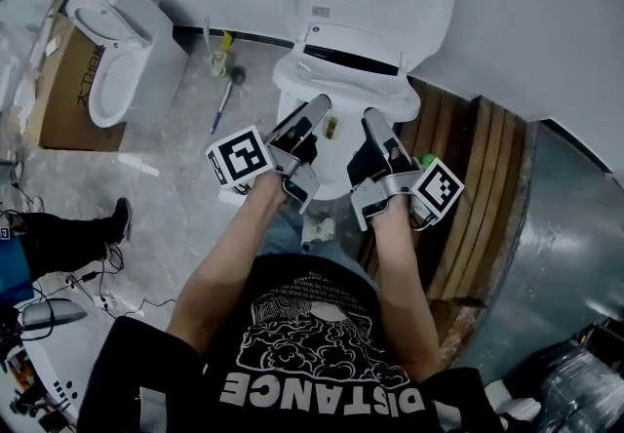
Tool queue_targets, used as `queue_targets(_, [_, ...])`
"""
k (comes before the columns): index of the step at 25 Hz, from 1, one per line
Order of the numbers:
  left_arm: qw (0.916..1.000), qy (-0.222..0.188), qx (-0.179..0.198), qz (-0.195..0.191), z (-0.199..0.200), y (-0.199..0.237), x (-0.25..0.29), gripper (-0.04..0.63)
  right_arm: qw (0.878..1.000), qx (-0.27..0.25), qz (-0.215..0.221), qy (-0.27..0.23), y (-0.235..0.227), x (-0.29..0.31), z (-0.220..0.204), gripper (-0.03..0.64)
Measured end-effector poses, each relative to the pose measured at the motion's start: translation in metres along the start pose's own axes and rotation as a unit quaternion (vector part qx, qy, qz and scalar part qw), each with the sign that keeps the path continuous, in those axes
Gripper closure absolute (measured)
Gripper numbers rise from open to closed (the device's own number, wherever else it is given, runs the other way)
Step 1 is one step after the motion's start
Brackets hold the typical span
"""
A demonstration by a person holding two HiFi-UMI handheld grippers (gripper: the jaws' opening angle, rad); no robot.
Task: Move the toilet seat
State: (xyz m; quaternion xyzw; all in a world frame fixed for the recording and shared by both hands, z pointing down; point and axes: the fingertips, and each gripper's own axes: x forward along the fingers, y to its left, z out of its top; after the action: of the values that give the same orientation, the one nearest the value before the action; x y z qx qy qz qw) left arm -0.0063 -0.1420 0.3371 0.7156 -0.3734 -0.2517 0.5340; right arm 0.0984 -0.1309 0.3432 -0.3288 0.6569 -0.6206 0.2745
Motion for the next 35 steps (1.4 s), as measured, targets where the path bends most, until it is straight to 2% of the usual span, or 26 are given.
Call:
queue_targets(8, [0.9994, 0.008, -0.013, -0.031, 0.021, -0.022, 0.023, 0.394, 1.000, 0.001, 0.020, -0.017, 0.027, 0.020, 0.021, 0.483])
queue_targets(20, [0.9986, 0.011, 0.002, -0.051, 0.058, -0.035, 0.069, 0.394, 0.997, -0.032, 0.064, -0.031, 0.052, 0.061, 0.062, 0.485])
queue_targets(29, [0.9974, 0.035, 0.019, -0.060, 0.078, -0.040, 0.098, 0.402, 0.995, -0.046, 0.067, -0.056, 0.064, 0.087, 0.086, 0.485])
queue_targets(35, [0.9965, 0.054, 0.017, -0.062, 0.090, -0.039, 0.115, 0.425, 0.993, -0.060, 0.062, -0.077, 0.068, 0.102, 0.100, 0.485])
